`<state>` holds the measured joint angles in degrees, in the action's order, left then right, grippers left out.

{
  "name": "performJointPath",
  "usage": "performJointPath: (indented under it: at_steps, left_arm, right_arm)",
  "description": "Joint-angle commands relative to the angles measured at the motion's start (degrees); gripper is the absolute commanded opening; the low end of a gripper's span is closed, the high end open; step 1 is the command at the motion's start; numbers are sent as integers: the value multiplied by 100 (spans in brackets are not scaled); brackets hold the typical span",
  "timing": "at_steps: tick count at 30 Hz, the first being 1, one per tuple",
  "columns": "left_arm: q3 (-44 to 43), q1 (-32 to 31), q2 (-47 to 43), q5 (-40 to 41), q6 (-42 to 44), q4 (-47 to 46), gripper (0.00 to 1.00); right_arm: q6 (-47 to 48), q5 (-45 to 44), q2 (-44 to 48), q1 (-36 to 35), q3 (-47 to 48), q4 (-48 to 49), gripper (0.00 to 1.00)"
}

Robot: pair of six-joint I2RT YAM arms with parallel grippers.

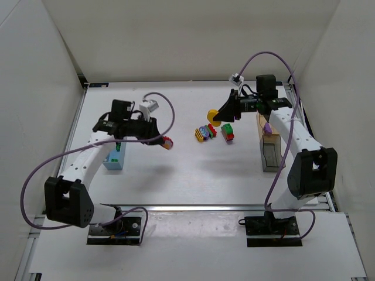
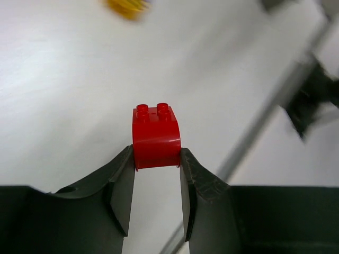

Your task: Sort the legos into containers by color

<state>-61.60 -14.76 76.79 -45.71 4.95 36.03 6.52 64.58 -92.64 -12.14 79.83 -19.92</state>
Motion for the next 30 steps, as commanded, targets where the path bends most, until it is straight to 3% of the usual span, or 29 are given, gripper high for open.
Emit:
performJointPath:
  at_steps: [1,2,7,15,24,30]
  left_arm:
    - [-850,351,89,2299,-468,26,10]
    - [-958,404,142,2974,-477,9,10]
    - [-1423,518,511,4358,-469,-211,10]
    - [-2065,834,1214,4782,-416,-26,10]
    - [-3093,1537,2006,4607,-258,404,10]
    - [-3612,1643,2524,4607,-56,606,10]
  right_arm:
    - [314,-33,141,80,217,-371,0]
    - [323,-42,185,98,191,-407,0]
    - [280,-138,281,98,59,-320,0]
    - [262,-200,308,98,15,-302,0]
    - [200,-209,308,81,-82,-162,0]
    - [156,-200,282,80,-117,-91,0]
